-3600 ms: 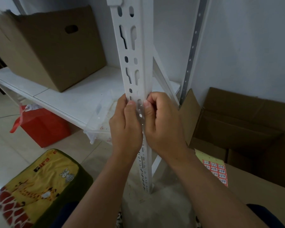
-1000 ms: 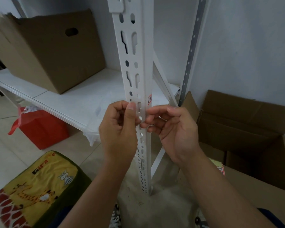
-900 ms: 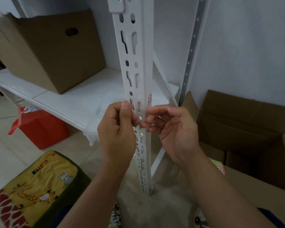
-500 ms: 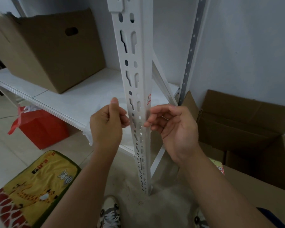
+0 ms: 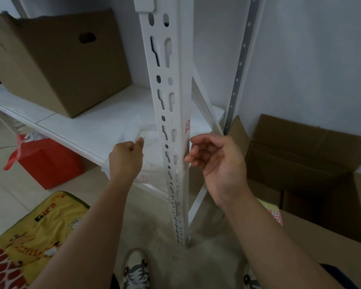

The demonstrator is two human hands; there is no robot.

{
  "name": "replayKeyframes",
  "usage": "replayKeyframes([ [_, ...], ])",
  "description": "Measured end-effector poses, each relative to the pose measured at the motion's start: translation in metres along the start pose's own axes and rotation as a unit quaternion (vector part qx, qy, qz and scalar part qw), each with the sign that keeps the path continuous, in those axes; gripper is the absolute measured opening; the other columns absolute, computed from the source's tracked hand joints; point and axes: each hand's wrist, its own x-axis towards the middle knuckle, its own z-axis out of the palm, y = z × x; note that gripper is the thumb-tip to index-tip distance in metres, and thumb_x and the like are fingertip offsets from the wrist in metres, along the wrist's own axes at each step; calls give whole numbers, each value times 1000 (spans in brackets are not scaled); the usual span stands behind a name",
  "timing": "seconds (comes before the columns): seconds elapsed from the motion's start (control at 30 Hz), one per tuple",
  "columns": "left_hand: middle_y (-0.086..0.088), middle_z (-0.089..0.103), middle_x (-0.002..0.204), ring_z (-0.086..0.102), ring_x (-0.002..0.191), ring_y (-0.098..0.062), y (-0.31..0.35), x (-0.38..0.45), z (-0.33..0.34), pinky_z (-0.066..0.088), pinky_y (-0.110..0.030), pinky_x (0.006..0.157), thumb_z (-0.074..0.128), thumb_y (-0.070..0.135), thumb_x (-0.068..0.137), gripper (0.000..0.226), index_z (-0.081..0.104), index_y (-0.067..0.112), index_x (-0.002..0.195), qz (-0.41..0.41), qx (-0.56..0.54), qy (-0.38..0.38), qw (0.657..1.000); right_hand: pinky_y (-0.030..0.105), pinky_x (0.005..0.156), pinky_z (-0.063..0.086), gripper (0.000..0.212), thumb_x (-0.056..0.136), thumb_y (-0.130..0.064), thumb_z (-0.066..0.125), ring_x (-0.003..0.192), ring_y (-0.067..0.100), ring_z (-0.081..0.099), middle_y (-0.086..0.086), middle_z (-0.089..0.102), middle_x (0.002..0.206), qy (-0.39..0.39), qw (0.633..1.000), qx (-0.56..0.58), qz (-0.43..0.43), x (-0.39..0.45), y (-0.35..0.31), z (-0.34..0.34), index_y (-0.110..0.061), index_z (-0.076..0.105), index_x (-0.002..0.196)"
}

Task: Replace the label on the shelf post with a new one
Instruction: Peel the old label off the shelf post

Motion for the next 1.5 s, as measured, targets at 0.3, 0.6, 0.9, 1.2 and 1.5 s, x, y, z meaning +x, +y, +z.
replayKeyframes([
  [0.3, 0, 60, 128, 44, 125, -27, -15, 6, 8, 26, -44, 107, 45, 15, 95, 41, 54, 29, 132, 59, 246, -84, 964, 30, 59, 47, 32, 87, -23, 44, 59, 23, 59, 9, 60, 61, 13, 1000, -13, 8, -2, 0, 2, -9, 69, 74],
  [0.6, 3, 72, 110, 60, 107, -21, -14, 4, 9, 26, -39, 109, 41, 14, 92, 32, 68, 26, 102, 69, 209, -37, 975, 31, 65, 44, 37, 100, -26, 45, 54, 17, 43, 1, 41, 55, 90, 980, -179, -11, -5, 0, 7, -8, 47, 68],
  [0.9, 1, 70, 112, 65, 92, -13, 29, -25, 1, 51, -24, 84, 34, 19, 101, 37, 66, 17, 119, 108, -76, 7, 991, 17, 82, 51, 20, 96, -26, 53, 101, 0, 61, -15, 66, 107, 47, 952, -286, -95, -6, -2, 14, -28, 63, 114],
  [1.2, 9, 56, 83, 59, 77, 5, 74, -83, 4, 48, -11, 68, 20, 47, 100, 43, 47, 13, 101, 201, -297, -76, 930, 20, 81, 55, 15, 93, -22, 58, 93, 4, 68, -21, 72, 88, 57, 970, -207, -115, 1, -10, 26, -33, 68, 93],
  [1.5, 13, 51, 83, 57, 75, 9, 76, -86, 3, 45, -7, 65, 20, 49, 90, 44, 40, 13, 105, 214, -303, -97, 924, 6, 70, 48, 14, 95, -21, 55, 87, -11, 62, -26, 64, 84, 70, 964, -218, -137, -1, -7, 34, -34, 62, 95],
])
